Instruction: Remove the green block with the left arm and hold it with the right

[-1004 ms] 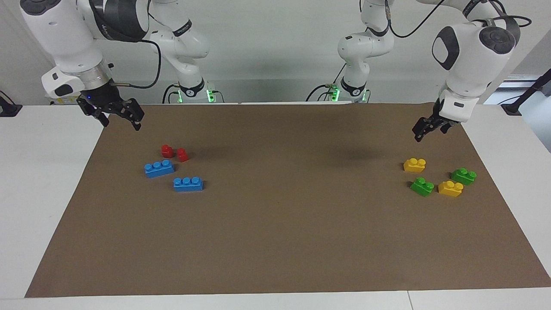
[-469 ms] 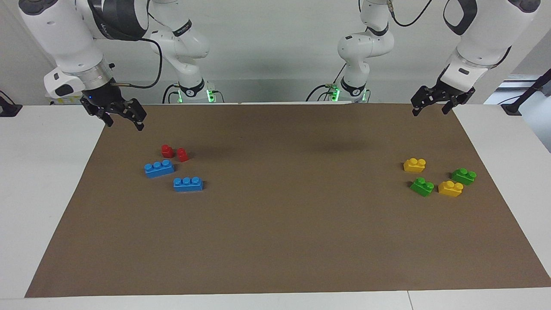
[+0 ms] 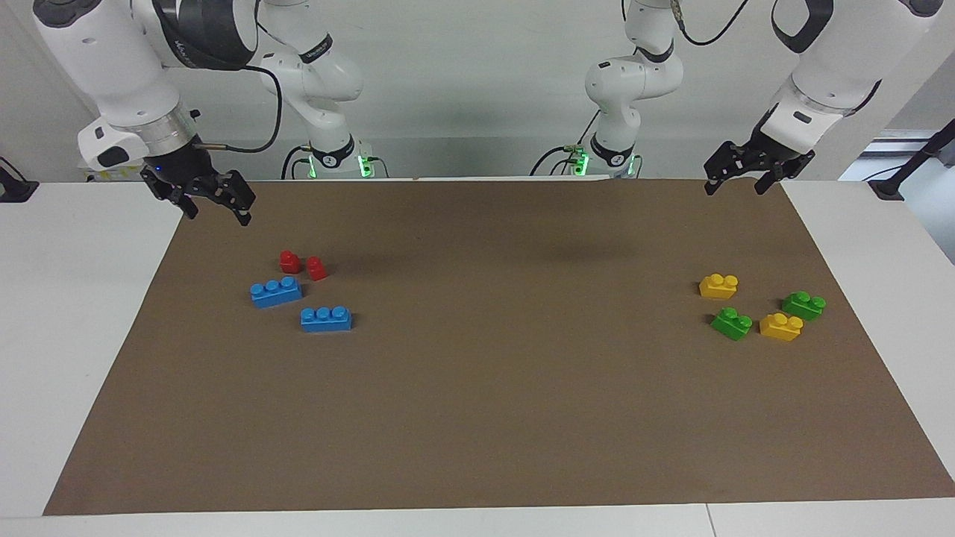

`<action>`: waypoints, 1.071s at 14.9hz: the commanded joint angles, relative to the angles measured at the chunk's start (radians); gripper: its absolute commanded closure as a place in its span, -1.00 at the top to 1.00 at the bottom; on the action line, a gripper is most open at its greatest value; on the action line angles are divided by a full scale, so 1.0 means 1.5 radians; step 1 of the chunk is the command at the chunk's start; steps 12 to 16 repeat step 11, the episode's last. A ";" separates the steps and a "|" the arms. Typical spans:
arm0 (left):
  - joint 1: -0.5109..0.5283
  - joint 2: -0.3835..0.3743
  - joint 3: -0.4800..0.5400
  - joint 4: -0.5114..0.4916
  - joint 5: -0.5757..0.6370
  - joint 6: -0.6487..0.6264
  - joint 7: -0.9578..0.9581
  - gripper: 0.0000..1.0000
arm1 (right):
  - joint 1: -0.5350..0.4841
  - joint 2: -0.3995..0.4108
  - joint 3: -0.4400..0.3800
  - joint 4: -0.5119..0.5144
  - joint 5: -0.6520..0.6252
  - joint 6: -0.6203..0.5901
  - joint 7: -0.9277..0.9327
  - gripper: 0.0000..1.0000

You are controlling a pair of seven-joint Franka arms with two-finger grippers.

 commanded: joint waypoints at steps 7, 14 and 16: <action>-0.024 0.016 0.002 0.028 0.040 -0.014 0.023 1.00 | -0.003 0.006 0.002 0.019 0.005 -0.015 -0.067 1.00; -0.024 0.015 0.002 0.028 0.040 -0.014 0.023 1.00 | -0.002 0.006 0.002 0.019 0.005 -0.014 -0.094 1.00; -0.024 0.015 0.002 0.028 0.040 -0.014 0.023 1.00 | -0.002 0.006 0.002 0.019 0.005 -0.014 -0.094 1.00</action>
